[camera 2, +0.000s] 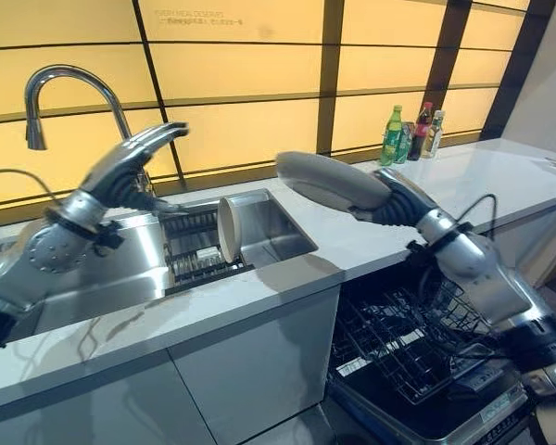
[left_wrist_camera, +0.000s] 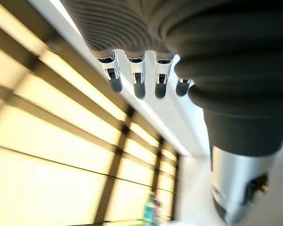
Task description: Pick up plates and place into dishwasher.
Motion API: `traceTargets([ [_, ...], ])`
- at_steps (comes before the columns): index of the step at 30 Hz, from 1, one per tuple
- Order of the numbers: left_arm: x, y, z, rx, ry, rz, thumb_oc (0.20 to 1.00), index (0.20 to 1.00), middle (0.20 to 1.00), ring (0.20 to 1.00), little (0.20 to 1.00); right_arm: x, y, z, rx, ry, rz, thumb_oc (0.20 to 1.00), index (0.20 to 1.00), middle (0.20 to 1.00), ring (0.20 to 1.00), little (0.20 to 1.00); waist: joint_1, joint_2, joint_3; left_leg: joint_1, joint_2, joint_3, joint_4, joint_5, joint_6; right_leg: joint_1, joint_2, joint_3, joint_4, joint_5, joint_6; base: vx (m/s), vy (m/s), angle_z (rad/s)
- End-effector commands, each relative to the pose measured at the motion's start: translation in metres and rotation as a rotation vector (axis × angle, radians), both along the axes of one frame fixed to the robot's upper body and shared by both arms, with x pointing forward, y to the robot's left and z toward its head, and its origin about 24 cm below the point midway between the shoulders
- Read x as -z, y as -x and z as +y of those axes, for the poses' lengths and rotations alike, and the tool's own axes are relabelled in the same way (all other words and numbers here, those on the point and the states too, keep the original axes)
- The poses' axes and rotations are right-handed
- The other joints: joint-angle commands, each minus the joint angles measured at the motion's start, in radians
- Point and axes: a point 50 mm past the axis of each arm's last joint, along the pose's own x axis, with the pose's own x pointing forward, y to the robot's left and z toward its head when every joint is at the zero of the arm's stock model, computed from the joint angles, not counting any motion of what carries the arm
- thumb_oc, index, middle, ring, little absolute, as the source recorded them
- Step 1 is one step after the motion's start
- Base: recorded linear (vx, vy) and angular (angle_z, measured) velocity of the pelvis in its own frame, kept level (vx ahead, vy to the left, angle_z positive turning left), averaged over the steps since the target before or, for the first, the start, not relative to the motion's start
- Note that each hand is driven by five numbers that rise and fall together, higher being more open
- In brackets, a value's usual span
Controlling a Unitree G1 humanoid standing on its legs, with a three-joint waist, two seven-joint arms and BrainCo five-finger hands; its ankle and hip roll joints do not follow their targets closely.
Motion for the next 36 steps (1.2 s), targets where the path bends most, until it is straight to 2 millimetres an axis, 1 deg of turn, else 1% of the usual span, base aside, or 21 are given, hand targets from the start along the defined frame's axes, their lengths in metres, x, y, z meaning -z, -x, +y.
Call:
traceTargets([
  [1, -0.028, 0.01, 0.05, -0.248, -0.011, -0.156, 1.0, 1.0, 1.0, 1.0, 1.0, -0.02, 0.009, -0.004, -0.082, -0.058, 0.019, 0.2, 0.2, 0.2, 0.2, 0.2, -0.032, -0.016, 0.018, 0.045, -0.085, 0.052, 0.008, -0.13, 0.054, 0.054, -0.004, 0.04, 0.008, -0.082, 0.09, -0.01, 0.003, -0.23],
  [4, -0.023, 0.015, 0.069, -0.339, -0.001, -0.133, 1.0, 1.0, 1.0, 1.0, 1.0, -0.011, 0.016, -0.014, -0.094, -0.082, 0.163, 0.2, 0.2, 0.2, 0.2, 0.2, -0.049, -0.017, 0.022, 0.047, -0.083, 0.063, 0.008, -0.131, 0.053, 0.051, -0.002, 0.049, 0.008, -0.081, 0.09, -0.02, -0.007, -0.14],
  [5, -0.022, 0.016, 0.072, -0.351, -0.001, -0.129, 1.0, 1.0, 1.0, 1.0, 1.0, -0.008, 0.018, -0.017, -0.092, -0.091, 0.194, 0.2, 0.2, 0.2, 0.2, 0.2, -0.051, -0.017, 0.023, 0.047, -0.082, 0.066, 0.008, -0.131, 0.053, 0.051, -0.002, 0.051, 0.008, -0.081, 0.091, -0.04, -0.02, -0.14],
  [7, -0.016, 0.02, 0.08, -0.386, -0.002, -0.114, 1.0, 1.0, 1.0, 1.0, 1.0, 0.004, 0.021, -0.027, -0.075, -0.13, 0.291, 0.2, 0.2, 0.2, 0.2, 0.2, -0.06, -0.018, 0.027, 0.049, -0.081, 0.072, 0.008, -0.131, 0.053, 0.049, -0.001, 0.055, 0.008, -0.079, 0.091, -0.03, -0.023, -0.12],
  [8, -0.015, 0.021, 0.081, -0.391, -0.005, -0.111, 1.0, 1.0, 1.0, 1.0, 1.0, 0.007, 0.022, -0.029, -0.071, -0.133, 0.311, 0.2, 0.2, 0.2, 0.2, 0.2, -0.061, -0.018, 0.028, 0.049, -0.081, 0.073, 0.008, -0.131, 0.053, 0.049, 0.0, 0.056, 0.008, -0.079, 0.091, -0.03, -0.027, -0.16],
  [9, -0.012, 0.022, 0.084, -0.405, -0.017, -0.1, 1.0, 1.0, 1.0, 1.0, 1.0, 0.019, 0.024, -0.036, -0.043, -0.142, 0.382, 0.2, 0.2, 0.2, 0.2, 0.2, -0.066, -0.02, 0.03, 0.05, -0.08, 0.077, 0.008, -0.131, 0.052, 0.049, 0.0, 0.058, 0.008, -0.077, 0.091, -0.03, -0.025, -0.17],
  [10, -0.011, 0.022, 0.085, -0.409, -0.022, -0.096, 1.0, 1.0, 1.0, 1.0, 1.0, 0.025, 0.024, -0.039, -0.026, -0.135, 0.41, 0.2, 0.2, 0.2, 0.2, 0.2, -0.068, -0.02, 0.031, 0.05, -0.08, 0.078, 0.008, -0.131, 0.052, 0.048, 0.0, 0.058, 0.008, -0.077, 0.091, -0.04, -0.035, -0.11],
  [11, -0.008, 0.023, 0.085, -0.412, -0.023, -0.09, 1.0, 1.0, 1.0, 1.0, 1.0, 0.036, 0.027, -0.046, 0.004, -0.123, 0.471, 0.2, 0.2, 0.2, 0.2, 0.2, -0.071, -0.02, 0.035, 0.05, -0.079, 0.081, 0.008, -0.13, 0.051, 0.047, -0.001, 0.057, 0.008, -0.075, 0.092, -0.03, -0.027, -0.04],
  [13, -0.007, 0.022, 0.085, -0.409, -0.029, -0.09, 1.0, 1.0, 1.0, 1.0, 1.0, 0.048, 0.028, -0.055, 0.057, -0.103, 0.526, 0.2, 0.2, 0.2, 0.2, 0.2, -0.073, -0.022, 0.038, 0.052, -0.078, 0.087, 0.008, -0.129, 0.05, 0.047, -0.002, 0.055, 0.008, -0.073, 0.093, -0.02, -0.017, 0.0],
  [15, -0.008, 0.02, 0.082, -0.399, -0.032, -0.092, 1.0, 1.0, 1.0, 1.0, 1.0, 0.056, 0.027, -0.061, 0.098, -0.084, 0.535, 0.2, 0.2, 0.2, 0.2, 0.2, -0.072, -0.022, 0.042, 0.053, -0.077, 0.089, 0.008, -0.128, 0.05, 0.047, -0.001, 0.054, 0.008, -0.071, 0.093, 0.0, -0.012, -0.03],
  [18, -0.015, 0.014, 0.072, -0.364, -0.047, -0.104, 1.0, 1.0, 1.0, 1.0, 1.0, 0.061, 0.019, -0.064, 0.164, -0.063, 0.509, 0.2, 0.2, 0.2, 0.2, 0.2, -0.07, -0.019, 0.051, 0.054, -0.076, 0.09, 0.008, -0.128, 0.05, 0.047, 0.001, 0.055, 0.008, -0.07, 0.091, -0.01, -0.02, -0.08],
  [22, -0.02, 0.01, 0.059, -0.309, -0.07, -0.126, 1.0, 1.0, 1.0, 1.0, 1.0, 0.071, 0.01, -0.065, 0.252, -0.003, 0.482, 0.2, 0.2, 0.2, 0.2, 0.2, -0.06, -0.015, 0.061, 0.051, -0.078, 0.083, 0.008, -0.128, 0.052, 0.046, 0.002, 0.055, 0.008, -0.072, 0.087, -0.01, -0.011, -0.04],
  [28, -0.029, 0.003, 0.042, -0.228, -0.087, -0.135, 1.0, 1.0, 1.0, 1.0, 1.0, 0.079, -0.011, -0.062, 0.369, 0.004, 0.452, 0.2, 0.2, 0.2, 0.2, 0.2, -0.032, -0.009, 0.074, 0.045, -0.079, 0.066, 0.008, -0.128, 0.05, 0.046, 0.0, 0.041, 0.008, -0.074, 0.085, -0.01, -0.012, -0.01],
  [32, -0.031, -0.003, 0.029, -0.173, -0.108, -0.134, 1.0, 1.0, 1.0, 1.0, 1.0, 0.089, -0.025, -0.058, 0.406, 0.018, 0.522, 0.2, 0.2, 0.2, 0.2, 0.2, -0.012, -0.006, 0.08, 0.038, -0.081, 0.053, 0.008, -0.126, 0.048, 0.043, -0.002, 0.033, 0.008, -0.075, 0.083, -0.02, -0.029, -0.01],
  [33, -0.032, -0.004, 0.027, -0.166, -0.108, -0.135, 1.0, 1.0, 1.0, 1.0, 1.0, 0.09, -0.027, -0.059, 0.415, 0.022, 0.533, 0.2, 0.2, 0.2, 0.2, 0.2, -0.01, -0.006, 0.081, 0.037, -0.081, 0.051, 0.008, -0.125, 0.048, 0.043, -0.002, 0.031, 0.008, -0.075, 0.083, -0.02, -0.031, 0.08],
  [36, -0.037, -0.012, 0.013, -0.104, -0.109, -0.15, 1.0, 1.0, 1.0, 1.0, 1.0, 0.097, -0.04, -0.065, 0.481, 0.046, 0.597, 0.2, 0.2, 0.2, 0.2, 0.2, 0.013, -0.003, 0.086, 0.027, -0.083, 0.038, 0.008, -0.12, 0.047, 0.038, -0.005, 0.02, 0.008, -0.074, 0.081, -0.03, -0.04, 0.11],
])
